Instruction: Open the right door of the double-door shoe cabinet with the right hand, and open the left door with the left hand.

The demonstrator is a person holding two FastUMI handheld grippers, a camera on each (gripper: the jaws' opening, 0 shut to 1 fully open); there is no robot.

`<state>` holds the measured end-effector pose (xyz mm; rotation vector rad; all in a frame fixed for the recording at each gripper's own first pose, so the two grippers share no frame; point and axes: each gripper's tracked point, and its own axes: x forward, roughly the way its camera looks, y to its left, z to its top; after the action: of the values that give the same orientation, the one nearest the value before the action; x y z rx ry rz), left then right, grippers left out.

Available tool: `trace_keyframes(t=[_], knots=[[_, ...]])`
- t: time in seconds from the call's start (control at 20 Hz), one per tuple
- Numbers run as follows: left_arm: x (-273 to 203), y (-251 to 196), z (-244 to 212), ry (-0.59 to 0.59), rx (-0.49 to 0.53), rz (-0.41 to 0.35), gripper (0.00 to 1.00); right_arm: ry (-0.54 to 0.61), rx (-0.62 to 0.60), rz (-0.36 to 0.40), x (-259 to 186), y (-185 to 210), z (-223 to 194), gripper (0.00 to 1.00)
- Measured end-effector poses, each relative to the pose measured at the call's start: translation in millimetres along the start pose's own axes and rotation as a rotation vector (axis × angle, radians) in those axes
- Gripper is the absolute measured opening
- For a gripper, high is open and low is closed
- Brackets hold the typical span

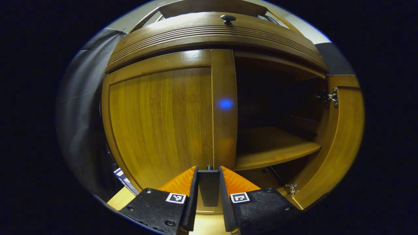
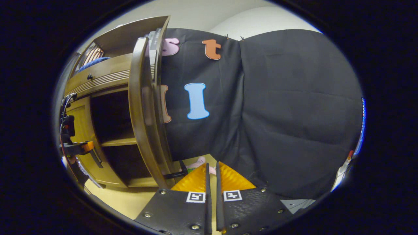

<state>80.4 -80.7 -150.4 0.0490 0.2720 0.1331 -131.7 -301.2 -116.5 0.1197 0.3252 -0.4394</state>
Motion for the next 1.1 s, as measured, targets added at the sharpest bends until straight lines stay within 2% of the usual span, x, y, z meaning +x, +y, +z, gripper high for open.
trace_keyframes(t=[0.35,0.5,0.55,0.8,0.85,0.95,1.1], knots=[[-26.3,4.2,-3.5,0.007,-0.023,-0.016,0.3,-0.001,0.008,0.025,-11.3,0.0,-1.9,0.06],[-39.6,7.8,-5.8,0.01,-0.031,-0.017,0.34,0.002,0.01,0.038,-19.1,0.1,-3.8,0.06],[-44.5,9.4,-6.2,0.01,-0.034,-0.017,0.32,0.003,0.01,0.042,-21.8,0.4,-4.6,0.06],[-65.9,16.0,-9.3,0.011,-0.043,-0.01,0.32,0.01,0.01,0.063,-38.6,3.6,-7.9,0.06],[-69.6,17.7,-9.4,0.012,-0.045,-0.009,0.34,0.013,0.007,0.068,-40.5,4.4,-8.6,0.06],[-76.1,21.2,-10.4,0.012,-0.05,-0.004,0.29,0.019,0.006,0.08,-46.8,7.1,-11.3,0.06],[-88.8,26.7,-12.3,0.011,-0.057,0.006,0.29,0.022,-0.003,0.106,-51.2,13.2,-12.8,0.06]])
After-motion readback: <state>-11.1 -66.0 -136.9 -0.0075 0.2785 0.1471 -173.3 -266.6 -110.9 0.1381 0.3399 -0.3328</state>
